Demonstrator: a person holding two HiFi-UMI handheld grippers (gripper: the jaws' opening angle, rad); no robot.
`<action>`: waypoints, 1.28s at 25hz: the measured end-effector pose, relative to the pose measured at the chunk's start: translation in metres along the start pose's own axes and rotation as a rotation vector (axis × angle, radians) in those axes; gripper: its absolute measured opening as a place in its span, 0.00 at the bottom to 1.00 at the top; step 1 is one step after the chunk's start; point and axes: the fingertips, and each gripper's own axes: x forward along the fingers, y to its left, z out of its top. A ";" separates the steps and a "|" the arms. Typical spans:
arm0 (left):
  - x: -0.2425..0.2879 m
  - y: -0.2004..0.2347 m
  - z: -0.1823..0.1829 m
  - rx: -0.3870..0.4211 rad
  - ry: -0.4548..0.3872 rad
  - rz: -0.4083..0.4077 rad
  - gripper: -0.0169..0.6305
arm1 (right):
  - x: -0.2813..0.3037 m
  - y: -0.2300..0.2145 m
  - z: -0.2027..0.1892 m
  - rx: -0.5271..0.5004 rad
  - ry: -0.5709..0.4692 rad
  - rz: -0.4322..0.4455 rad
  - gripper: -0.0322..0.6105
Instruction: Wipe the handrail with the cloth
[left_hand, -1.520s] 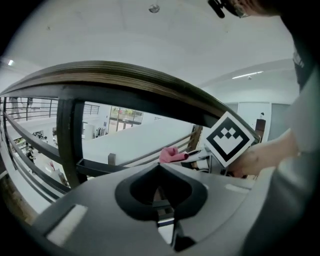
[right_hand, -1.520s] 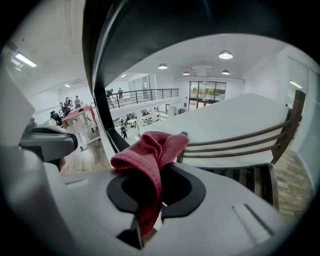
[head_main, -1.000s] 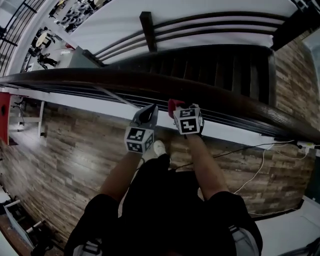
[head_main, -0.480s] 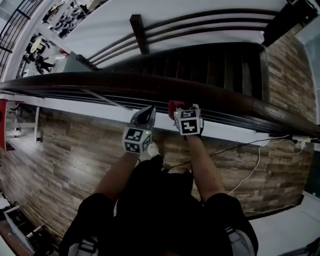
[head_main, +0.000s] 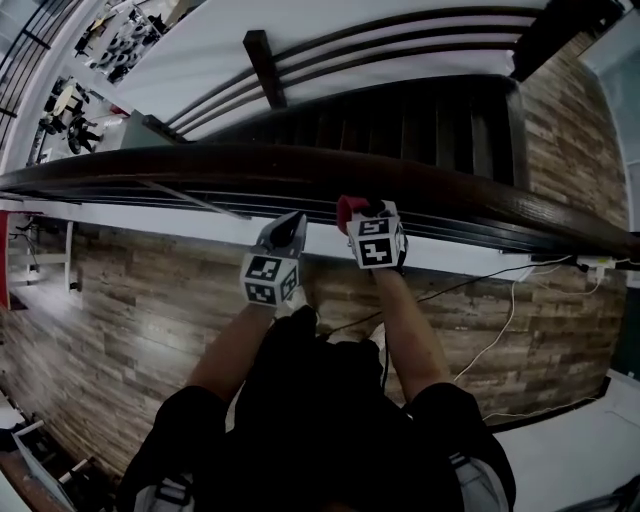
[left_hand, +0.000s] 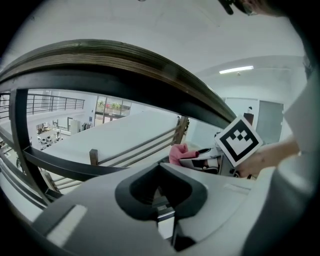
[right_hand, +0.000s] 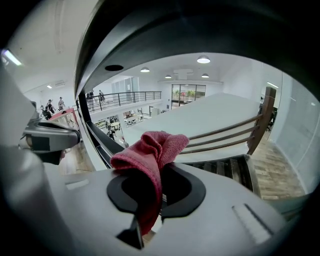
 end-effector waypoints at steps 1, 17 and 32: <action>0.001 -0.005 0.000 -0.004 -0.001 0.000 0.02 | -0.003 -0.004 -0.002 -0.004 0.003 0.000 0.13; 0.036 -0.090 -0.016 -0.011 -0.035 0.067 0.02 | -0.045 -0.096 -0.037 -0.016 -0.004 0.006 0.13; 0.074 -0.146 -0.003 -0.032 0.021 -0.084 0.02 | -0.060 -0.133 -0.048 0.094 0.013 -0.075 0.13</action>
